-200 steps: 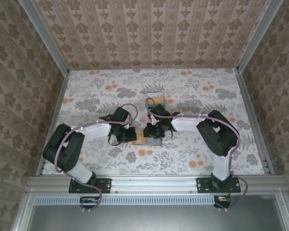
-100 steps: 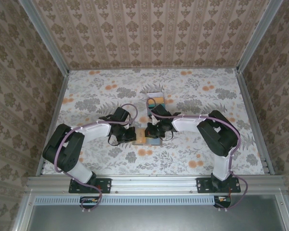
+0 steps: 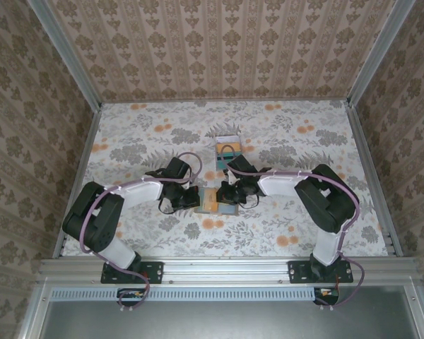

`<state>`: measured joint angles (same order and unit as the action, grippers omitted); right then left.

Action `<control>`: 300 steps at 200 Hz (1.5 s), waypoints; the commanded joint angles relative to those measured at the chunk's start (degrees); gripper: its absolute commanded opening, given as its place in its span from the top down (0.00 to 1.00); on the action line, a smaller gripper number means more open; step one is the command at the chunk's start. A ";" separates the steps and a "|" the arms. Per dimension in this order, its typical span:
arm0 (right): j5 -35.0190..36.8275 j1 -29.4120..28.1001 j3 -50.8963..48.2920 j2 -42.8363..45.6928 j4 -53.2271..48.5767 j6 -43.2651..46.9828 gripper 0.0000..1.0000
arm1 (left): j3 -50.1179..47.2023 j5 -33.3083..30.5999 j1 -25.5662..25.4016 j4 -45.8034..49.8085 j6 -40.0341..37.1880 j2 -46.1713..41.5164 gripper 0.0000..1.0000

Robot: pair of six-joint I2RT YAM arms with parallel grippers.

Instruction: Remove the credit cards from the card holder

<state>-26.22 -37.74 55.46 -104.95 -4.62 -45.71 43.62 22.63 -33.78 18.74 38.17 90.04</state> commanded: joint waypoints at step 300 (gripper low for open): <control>3.43 5.63 -3.22 15.15 -14.30 8.31 1.00 | 0.25 -2.51 -0.76 3.53 0.76 -1.01 1.00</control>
<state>-24.45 -33.41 50.54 -92.92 -11.14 -41.60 43.22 21.58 -34.83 18.26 38.98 89.49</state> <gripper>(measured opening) 0.067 0.047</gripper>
